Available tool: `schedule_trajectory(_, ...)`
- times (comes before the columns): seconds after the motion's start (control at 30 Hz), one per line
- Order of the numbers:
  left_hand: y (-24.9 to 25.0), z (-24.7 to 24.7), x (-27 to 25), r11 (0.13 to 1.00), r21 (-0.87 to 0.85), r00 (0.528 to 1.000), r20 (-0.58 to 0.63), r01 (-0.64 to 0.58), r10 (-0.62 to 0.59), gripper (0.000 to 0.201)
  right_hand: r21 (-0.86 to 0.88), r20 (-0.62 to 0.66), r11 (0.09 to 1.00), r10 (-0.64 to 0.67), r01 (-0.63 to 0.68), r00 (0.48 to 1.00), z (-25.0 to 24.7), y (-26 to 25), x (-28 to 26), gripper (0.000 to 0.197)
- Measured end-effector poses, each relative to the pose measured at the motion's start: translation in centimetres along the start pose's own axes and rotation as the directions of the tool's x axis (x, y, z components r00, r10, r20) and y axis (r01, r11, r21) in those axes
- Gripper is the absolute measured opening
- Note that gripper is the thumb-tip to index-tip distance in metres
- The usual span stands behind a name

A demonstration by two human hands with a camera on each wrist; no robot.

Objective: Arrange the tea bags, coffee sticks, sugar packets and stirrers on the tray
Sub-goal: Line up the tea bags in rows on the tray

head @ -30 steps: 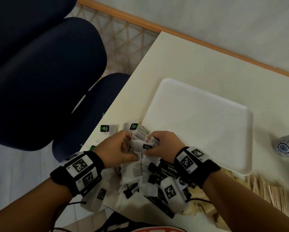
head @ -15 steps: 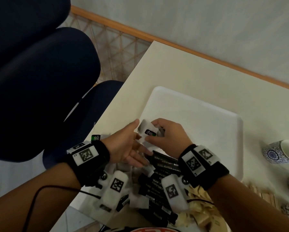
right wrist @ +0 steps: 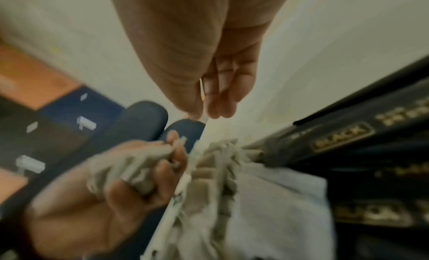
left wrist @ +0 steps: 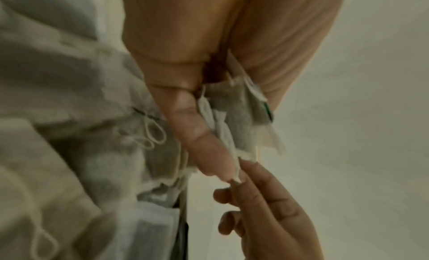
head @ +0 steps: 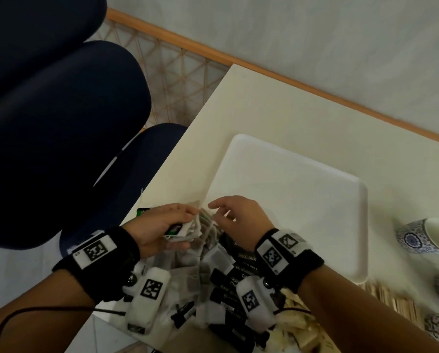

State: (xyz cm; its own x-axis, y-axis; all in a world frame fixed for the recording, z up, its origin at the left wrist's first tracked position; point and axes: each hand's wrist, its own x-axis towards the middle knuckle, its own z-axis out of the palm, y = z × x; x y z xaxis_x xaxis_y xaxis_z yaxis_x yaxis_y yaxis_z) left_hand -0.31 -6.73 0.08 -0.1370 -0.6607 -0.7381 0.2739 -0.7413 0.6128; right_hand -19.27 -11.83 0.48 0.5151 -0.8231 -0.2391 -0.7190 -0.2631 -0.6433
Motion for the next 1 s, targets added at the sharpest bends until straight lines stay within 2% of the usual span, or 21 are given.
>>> schedule_trajectory(0.07,-0.3,-0.7,-0.1,0.998,0.044,0.997,-0.064,-0.036,0.039,0.012,-0.156,0.146,0.988,0.024,-0.001,0.989,0.6,-0.6,0.4,0.038)
schedule_trajectory(0.17,-0.8,-1.6,-0.2,0.995,0.084,0.986,-0.149,-0.057,0.069,0.011,-0.204,0.184,0.979,0.064,-0.025,0.981,2.0,-1.4,0.9,0.058)
schedule_trajectory(0.3,-1.7,-2.0,0.0,0.997,0.080,0.984,-0.175,-0.012,0.026,0.013,-0.197,0.173,0.980,0.058,-0.023,0.983,2.9,-1.7,1.1,0.051)
schedule_trajectory(0.5,-2.3,-1.5,0.6,0.999,0.046,0.981,-0.192,-0.003,0.012,0.015,-0.124,0.208,0.987,0.130,-0.106,0.969,3.1,-2.0,0.9,0.058)
schedule_trajectory(0.6,-2.1,-1.5,0.7,0.999,0.047,0.980,-0.197,-0.003,0.013,0.015,-0.063,0.233,0.987,0.161,-0.151,0.959,2.9,-2.1,1.0,0.047)
schedule_trajectory(0.7,-2.0,-1.6,0.7,1.000,0.030,0.983,-0.182,0.001,0.005,0.014,-0.036,0.262,0.990,0.141,-0.136,0.955,1.8,-2.3,0.9,0.033)
schedule_trajectory(0.83,-1.9,-1.7,0.8,1.000,0.005,0.988,-0.155,-0.003,0.004,0.014,-0.061,0.264,0.988,0.150,-0.139,0.953,0.6,-2.0,1.0,0.032)
schedule_trajectory(1.0,-1.1,-1.5,0.9,0.999,-0.009,0.987,-0.156,-0.036,0.034,0.014,0.032,0.260,0.989,0.132,-0.146,0.956,-1.3,-1.2,0.5,0.026)
